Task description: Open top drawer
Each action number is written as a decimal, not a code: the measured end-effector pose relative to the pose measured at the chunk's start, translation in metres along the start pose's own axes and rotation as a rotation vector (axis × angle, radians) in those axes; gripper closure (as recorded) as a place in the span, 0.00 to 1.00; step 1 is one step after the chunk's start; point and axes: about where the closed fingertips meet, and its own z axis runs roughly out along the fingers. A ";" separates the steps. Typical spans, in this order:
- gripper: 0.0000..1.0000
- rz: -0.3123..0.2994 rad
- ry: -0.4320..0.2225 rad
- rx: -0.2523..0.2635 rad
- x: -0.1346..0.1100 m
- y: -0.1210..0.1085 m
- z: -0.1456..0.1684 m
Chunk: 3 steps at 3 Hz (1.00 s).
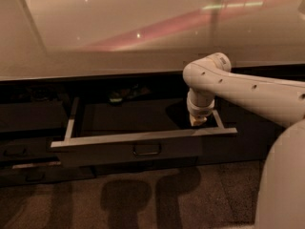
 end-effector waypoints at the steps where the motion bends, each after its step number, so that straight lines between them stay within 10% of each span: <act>1: 0.34 0.022 0.004 -0.014 0.003 0.030 0.011; 3: 0.00 0.060 0.044 -0.047 0.009 0.079 0.029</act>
Offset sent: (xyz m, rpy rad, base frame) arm -0.1936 -0.0341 -0.1069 -0.1223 0.1322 -0.1375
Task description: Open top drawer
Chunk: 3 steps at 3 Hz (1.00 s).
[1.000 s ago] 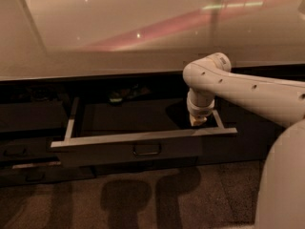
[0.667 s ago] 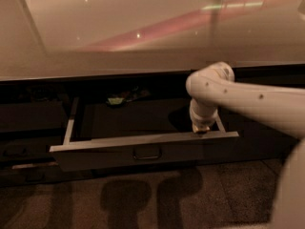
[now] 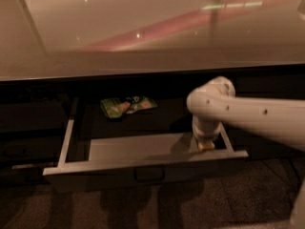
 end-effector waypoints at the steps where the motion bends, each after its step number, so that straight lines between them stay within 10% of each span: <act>1: 0.00 0.017 0.019 -0.021 0.004 0.016 0.009; 3: 0.00 0.044 0.073 -0.096 0.012 0.059 0.025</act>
Offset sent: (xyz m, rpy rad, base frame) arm -0.2156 -0.0561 -0.1540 -0.2712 0.3700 -0.2282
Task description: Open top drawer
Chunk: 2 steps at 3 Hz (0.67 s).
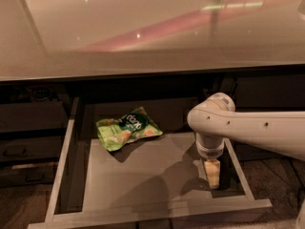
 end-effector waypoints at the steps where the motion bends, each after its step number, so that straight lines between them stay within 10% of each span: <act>1: 0.00 0.000 0.000 0.000 0.000 0.000 0.000; 2: 0.00 -0.001 -0.001 0.001 0.000 0.001 -0.003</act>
Offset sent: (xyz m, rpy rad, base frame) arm -0.0197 0.0174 0.0252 0.0371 -0.0387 0.0539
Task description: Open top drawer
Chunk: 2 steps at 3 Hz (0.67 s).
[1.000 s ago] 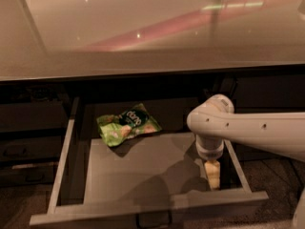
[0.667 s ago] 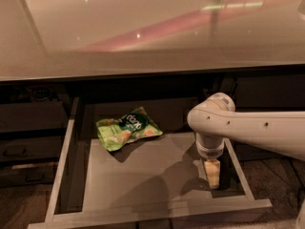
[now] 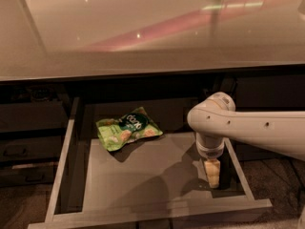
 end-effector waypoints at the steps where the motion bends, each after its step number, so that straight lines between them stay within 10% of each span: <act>1: 0.00 -0.026 -0.002 0.047 -0.006 0.023 -0.013; 2: 0.00 -0.054 -0.018 0.173 -0.016 0.065 -0.038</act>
Offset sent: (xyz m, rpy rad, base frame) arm -0.1655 0.0324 0.0261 -0.0084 -0.2178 0.1688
